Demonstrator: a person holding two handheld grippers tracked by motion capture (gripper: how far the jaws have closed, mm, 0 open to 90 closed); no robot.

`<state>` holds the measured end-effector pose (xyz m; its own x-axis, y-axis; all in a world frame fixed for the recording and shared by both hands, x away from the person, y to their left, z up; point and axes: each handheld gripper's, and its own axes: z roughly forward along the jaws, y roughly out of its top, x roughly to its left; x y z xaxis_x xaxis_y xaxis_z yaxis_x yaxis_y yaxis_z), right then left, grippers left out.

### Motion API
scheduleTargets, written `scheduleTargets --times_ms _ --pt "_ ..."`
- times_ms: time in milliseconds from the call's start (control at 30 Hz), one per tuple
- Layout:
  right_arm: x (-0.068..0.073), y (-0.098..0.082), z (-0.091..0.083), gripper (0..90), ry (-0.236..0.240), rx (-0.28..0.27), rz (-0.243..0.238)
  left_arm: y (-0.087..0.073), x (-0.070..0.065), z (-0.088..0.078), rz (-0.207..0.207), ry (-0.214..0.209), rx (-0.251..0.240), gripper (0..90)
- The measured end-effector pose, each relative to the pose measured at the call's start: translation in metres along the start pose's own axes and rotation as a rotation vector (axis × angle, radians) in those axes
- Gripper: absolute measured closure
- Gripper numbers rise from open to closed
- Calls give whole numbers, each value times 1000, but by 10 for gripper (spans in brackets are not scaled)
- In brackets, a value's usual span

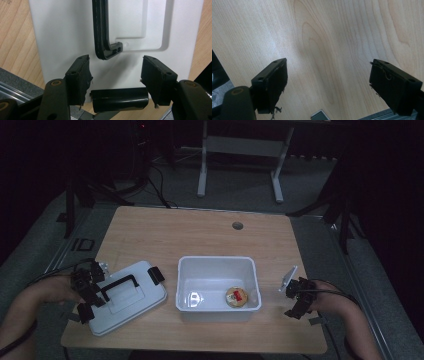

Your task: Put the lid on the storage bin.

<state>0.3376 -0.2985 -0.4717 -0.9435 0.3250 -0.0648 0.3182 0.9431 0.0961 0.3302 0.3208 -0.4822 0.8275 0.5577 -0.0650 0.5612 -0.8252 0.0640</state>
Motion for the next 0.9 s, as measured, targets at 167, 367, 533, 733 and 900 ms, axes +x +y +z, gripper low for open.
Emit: scheduleTargets --times_ms 167,367,533,733,900 --pt "-1 -2 3 149 2 -10 10 5 -1 5 28 25 6 412" --pt "0 0 5 149 5 -2 8 15 -1 11 36 27 33 500" --pt "-1 -1 4 151 0 -1 14 19 -3 12 45 47 62 647" --pt "-2 -2 6 167 3 1 14 23 -10 13 51 42 106 768" --pt "-2 -1 9 166 -2 6 28 25 -10 13 28 25 123 825"
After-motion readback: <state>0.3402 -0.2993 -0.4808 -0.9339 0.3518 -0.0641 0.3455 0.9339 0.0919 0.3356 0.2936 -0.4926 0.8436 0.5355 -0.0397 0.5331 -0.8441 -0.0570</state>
